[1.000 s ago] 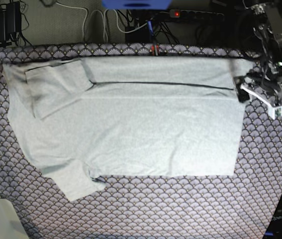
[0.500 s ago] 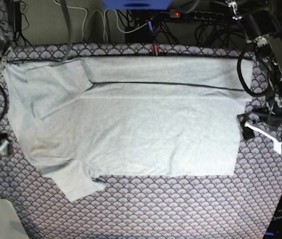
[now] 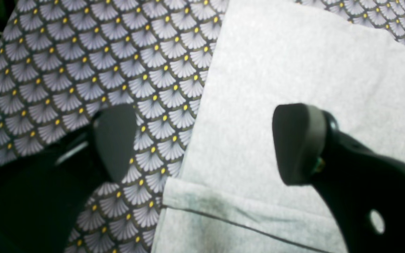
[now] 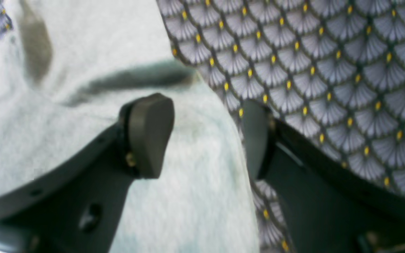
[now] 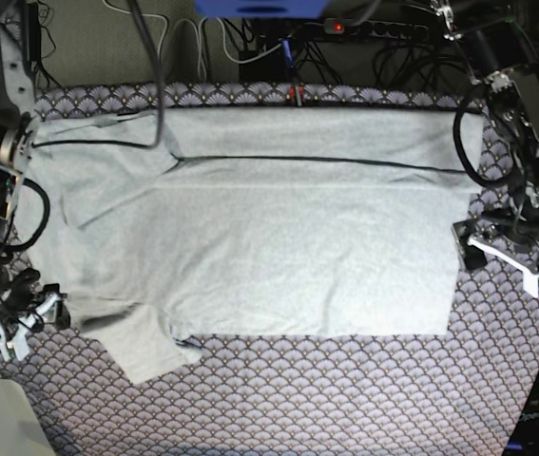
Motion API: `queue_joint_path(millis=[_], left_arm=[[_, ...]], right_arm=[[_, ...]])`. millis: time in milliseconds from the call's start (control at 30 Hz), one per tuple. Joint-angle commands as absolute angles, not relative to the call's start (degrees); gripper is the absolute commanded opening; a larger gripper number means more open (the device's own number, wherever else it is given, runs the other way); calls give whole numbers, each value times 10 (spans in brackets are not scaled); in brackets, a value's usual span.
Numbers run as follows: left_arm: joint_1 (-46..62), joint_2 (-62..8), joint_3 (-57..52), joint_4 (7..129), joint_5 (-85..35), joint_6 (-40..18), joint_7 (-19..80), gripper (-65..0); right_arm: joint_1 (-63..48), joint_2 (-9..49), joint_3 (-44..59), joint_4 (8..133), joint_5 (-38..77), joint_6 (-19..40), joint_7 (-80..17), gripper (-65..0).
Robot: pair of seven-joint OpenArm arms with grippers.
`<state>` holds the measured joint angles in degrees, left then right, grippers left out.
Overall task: Fold the T-shirt properly
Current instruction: 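Release the edge and move both grippers to the shirt's side edges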
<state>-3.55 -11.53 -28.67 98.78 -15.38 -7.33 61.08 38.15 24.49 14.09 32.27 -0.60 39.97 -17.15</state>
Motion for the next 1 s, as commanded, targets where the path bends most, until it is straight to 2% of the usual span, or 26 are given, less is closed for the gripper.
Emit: queue_joint_path(millis=[0,67,167,233,400,800,967], left_arm=[[-45,-117,-288,1000,-160,-75,597,-54],[-44,-109,-288,1004,-160,-75,597,-54],[-44,-106,-288,1003,-160,-75,598,-54],[-44,-96,-287,1004,-160,-76,598,-54],[-44,-91,-287,998,-160,-76,598,-54],[-34,-91,-288,1004,-160,-76,598,-54],[-29,-91,-289,1004,-160,-76,598,-54]], right_arm=[[388,245,142,330,1,400,-154,-292],[380,242,143,329,1,400,-135,-292],[384,242,144,285,1,314,-108,-292],[385,242,144,262,1,294,-85,-292],[389,242,144,259,1,285,-44,-292],[392,245,145,255,1,267,-44,-292],[391,246,145,215,1,267,-42,-292]])
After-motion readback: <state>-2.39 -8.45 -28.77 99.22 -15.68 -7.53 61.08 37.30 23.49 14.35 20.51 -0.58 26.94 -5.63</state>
